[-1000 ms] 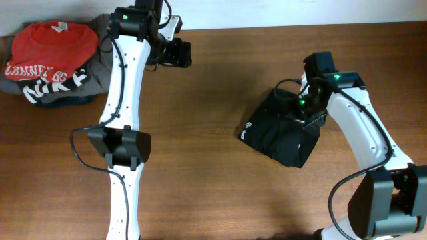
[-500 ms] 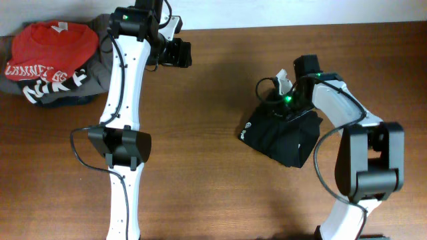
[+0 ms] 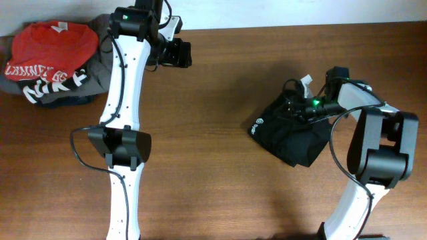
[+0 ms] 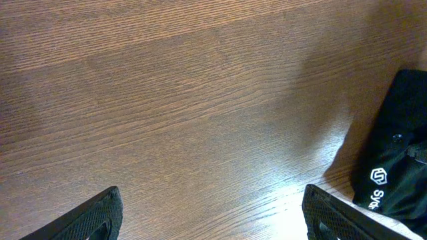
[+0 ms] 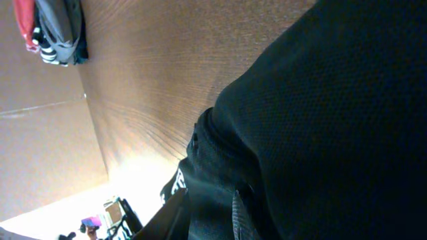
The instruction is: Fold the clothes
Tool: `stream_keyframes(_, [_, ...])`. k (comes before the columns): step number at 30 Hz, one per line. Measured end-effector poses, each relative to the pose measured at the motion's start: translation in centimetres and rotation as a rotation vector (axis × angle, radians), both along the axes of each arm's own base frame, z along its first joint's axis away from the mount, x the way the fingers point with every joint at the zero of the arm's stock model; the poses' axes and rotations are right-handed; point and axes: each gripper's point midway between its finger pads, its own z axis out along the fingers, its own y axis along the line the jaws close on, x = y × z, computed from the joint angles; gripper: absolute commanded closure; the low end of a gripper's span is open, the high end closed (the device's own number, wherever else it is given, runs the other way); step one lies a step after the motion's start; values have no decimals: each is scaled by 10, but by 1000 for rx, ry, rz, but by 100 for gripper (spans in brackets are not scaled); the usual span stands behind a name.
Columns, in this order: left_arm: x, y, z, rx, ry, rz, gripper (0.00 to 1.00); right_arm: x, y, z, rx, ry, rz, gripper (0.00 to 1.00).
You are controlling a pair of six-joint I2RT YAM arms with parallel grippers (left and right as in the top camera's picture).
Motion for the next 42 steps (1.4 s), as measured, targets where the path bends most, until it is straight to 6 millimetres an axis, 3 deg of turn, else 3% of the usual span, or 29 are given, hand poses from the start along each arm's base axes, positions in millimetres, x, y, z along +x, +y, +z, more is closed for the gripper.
stream_keyframes(3, [0, 0, 0, 0, 0, 0, 14, -1, 1, 2, 15, -12, 12, 88])
stream_keyframes(6, [0, 0, 0, 0, 0, 0, 14, -1, 3, 12, 68, -11, 10, 91])
stream_keyframes(12, [0, 0, 0, 0, 0, 0, 14, 2, 1, 66, 320, -70, -34, 91])
stream_keyframes(17, [0, 0, 0, 0, 1, 0, 14, -12, -5, 99, 346, -62, -57, 92])
stream_keyframes(21, [0, 0, 0, 0, 0, 0, 14, -30, 6, 111, 332, -30, -14, 94])
stream_keyframes(24, [0, 0, 0, 0, -1, 0, 14, -40, 21, 102, 300, -36, 53, 92])
stream_keyframes(28, [0, 0, 0, 0, 0, 0, 14, -58, 39, 67, 261, -31, 120, 89])
stream_keyframes(31, [0, 0, 0, 0, -1, 0, 14, -64, 44, 40, 240, -34, 112, 76])
stream_keyframes(36, [0, 0, 0, 0, 0, 0, 14, -77, 45, 6, 228, 34, 45, 76])
stream_keyframes(40, [0, 0, 0, 0, 0, 0, 14, -84, 44, -1, 217, 101, 12, 90])
stream_keyframes(42, [0, 0, 0, 0, 1, 0, 14, -84, 43, -3, 197, 121, 0, 91])
